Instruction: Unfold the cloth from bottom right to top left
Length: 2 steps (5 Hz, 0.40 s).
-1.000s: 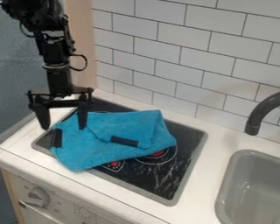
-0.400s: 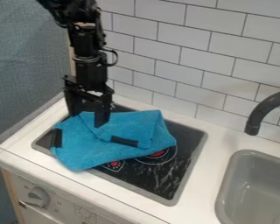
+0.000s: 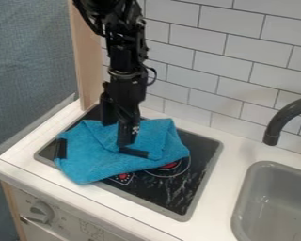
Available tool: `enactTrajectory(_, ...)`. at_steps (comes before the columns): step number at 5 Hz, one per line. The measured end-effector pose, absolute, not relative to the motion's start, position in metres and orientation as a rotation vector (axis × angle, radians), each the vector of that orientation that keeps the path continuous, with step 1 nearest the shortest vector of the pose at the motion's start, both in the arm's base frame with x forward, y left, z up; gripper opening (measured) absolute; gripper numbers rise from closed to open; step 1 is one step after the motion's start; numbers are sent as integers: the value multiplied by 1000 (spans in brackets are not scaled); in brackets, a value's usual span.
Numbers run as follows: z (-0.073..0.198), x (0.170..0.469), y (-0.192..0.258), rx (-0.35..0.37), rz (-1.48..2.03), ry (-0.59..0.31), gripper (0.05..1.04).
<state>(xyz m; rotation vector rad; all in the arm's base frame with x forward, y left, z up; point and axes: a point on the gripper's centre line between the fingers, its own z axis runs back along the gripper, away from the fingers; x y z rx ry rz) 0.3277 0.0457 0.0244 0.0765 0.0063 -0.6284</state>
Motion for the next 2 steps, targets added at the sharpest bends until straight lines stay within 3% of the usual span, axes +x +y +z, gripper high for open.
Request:
enactTrajectory(1, 24, 334, 35, 31, -806, -48, 999)
enactTrajectory(2, 16, 340, 32, 5, -877, -46, 999)
